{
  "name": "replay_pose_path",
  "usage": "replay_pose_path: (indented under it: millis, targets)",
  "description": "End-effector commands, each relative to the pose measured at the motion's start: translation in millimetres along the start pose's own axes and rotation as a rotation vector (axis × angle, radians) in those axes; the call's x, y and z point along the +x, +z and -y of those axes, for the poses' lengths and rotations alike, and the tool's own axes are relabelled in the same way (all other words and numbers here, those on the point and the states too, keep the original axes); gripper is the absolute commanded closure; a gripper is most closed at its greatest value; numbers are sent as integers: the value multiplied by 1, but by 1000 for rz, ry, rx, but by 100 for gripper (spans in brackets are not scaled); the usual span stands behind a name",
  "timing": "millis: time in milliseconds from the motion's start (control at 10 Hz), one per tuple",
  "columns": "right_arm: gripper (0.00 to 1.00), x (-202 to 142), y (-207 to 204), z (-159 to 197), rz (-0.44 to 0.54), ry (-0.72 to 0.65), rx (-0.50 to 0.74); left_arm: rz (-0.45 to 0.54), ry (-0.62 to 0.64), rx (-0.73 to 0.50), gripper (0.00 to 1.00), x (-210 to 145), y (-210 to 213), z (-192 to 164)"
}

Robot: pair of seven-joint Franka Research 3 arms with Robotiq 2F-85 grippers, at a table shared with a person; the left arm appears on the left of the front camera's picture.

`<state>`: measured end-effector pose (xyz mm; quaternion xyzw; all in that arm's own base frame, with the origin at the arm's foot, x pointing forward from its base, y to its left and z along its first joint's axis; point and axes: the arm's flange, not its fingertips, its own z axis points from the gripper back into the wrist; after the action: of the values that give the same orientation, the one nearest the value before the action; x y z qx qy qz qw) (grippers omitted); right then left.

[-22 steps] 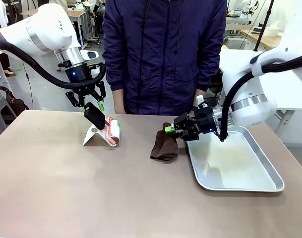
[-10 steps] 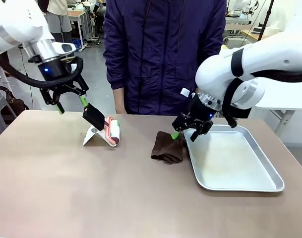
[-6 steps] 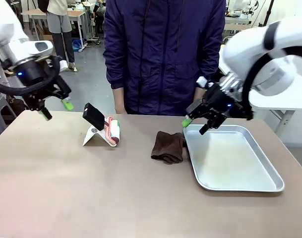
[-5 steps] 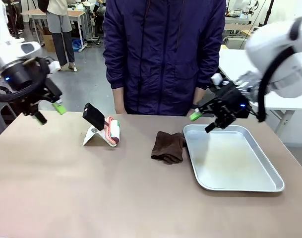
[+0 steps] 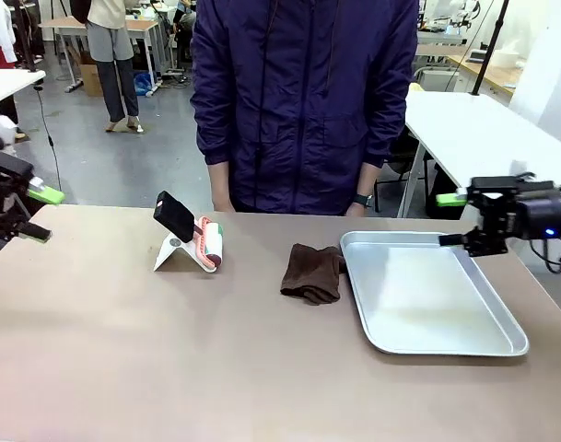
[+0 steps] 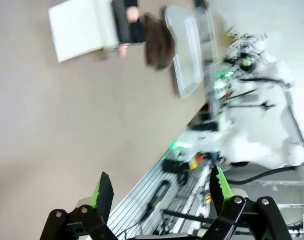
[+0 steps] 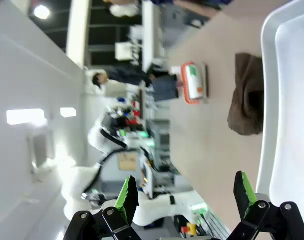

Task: Clean the surface of the table.
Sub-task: Return the Lint Roller and towel to their original positions.

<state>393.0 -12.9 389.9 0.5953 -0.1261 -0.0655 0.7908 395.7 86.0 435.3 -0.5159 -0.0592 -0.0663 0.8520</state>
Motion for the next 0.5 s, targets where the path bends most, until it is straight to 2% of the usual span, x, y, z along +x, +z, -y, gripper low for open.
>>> replay_pose_path:
  millis: [0,200,400]
  targets:
    - [0,14,24,33,121,-17,131,74,-58,-244,0,21,8,-23]
    - [0,31,37,52,211,-50,177,69,-60,-290,0,53,5,-35]
    - [0,40,36,56,322,-34,186,21,-31,-292,0,74,4,-41]
